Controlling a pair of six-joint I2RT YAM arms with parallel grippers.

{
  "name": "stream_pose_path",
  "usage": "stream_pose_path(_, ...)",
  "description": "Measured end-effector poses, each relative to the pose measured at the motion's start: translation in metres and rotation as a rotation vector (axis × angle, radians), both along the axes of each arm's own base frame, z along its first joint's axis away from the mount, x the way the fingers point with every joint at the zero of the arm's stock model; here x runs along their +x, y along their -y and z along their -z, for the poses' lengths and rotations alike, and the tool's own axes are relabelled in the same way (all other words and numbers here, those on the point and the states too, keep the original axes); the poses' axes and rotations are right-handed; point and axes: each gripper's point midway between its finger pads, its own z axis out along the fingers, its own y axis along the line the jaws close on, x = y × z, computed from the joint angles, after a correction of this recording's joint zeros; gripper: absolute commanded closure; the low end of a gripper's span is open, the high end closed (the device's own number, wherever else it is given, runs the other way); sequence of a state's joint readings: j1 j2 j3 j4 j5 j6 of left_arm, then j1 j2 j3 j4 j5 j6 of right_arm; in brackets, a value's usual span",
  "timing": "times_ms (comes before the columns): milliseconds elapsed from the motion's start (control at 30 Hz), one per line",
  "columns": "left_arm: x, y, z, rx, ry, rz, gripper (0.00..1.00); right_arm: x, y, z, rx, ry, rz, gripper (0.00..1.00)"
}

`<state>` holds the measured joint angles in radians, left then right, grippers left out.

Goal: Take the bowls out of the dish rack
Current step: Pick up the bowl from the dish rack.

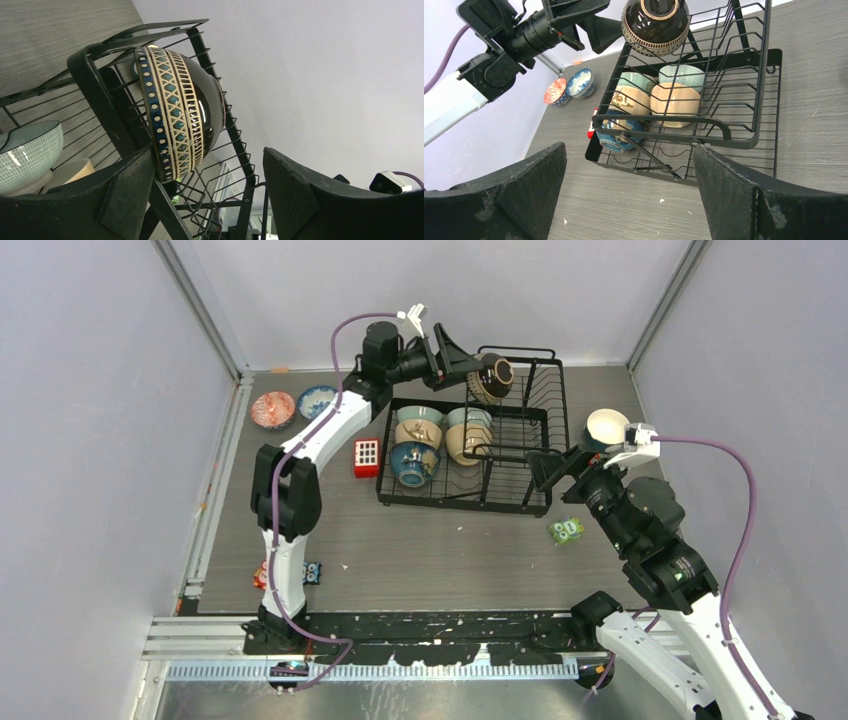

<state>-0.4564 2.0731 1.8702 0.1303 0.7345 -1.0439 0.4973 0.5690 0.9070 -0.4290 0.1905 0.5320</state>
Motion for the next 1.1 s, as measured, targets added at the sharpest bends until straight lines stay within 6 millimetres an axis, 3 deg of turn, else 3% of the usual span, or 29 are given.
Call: stream_pose_path(1100, -0.011, 0.014, -0.010, -0.067, 0.013, 0.055, 0.28, 0.005, 0.007, 0.005, -0.014, -0.014, 0.048, 0.00)
